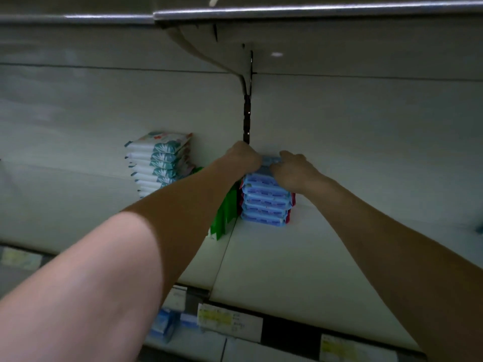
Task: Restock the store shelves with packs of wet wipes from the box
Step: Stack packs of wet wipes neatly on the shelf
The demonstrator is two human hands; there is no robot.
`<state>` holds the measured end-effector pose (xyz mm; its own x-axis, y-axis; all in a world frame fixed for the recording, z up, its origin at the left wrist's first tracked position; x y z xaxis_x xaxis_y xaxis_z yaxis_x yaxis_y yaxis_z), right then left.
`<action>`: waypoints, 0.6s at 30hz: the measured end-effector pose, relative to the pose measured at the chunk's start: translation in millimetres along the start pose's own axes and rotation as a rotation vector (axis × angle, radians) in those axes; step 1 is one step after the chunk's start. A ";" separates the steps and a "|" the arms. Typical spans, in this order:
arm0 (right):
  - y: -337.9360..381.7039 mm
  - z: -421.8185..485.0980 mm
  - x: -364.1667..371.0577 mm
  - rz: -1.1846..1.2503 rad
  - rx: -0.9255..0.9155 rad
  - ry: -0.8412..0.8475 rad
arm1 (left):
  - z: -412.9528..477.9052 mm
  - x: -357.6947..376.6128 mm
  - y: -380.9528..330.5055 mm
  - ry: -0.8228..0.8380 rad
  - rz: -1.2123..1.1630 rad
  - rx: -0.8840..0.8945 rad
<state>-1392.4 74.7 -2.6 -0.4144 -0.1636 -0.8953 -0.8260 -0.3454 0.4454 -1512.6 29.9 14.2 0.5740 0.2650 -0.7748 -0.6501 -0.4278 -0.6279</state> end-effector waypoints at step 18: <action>278.9 -151.1 114.9 -0.081 -0.659 0.173 | -151.8 -165.6 259.9 -0.344 -0.425 -0.453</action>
<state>-1612.6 -180.0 17.6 -0.2486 -0.2397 -0.9385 -0.4240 -0.8442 0.3279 -1701.0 -256.3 -9.6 0.4935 0.7148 -0.4955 -0.0910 -0.5241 -0.8468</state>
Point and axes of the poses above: each hand's wrist, its own z-axis towards the middle knuckle, its own x-axis out of the palm, y = z × x, the point moved 10 cm from there along z, towards the middle knuckle, and after that the axes turned 5 degrees about -z, right-handed, at the moved point
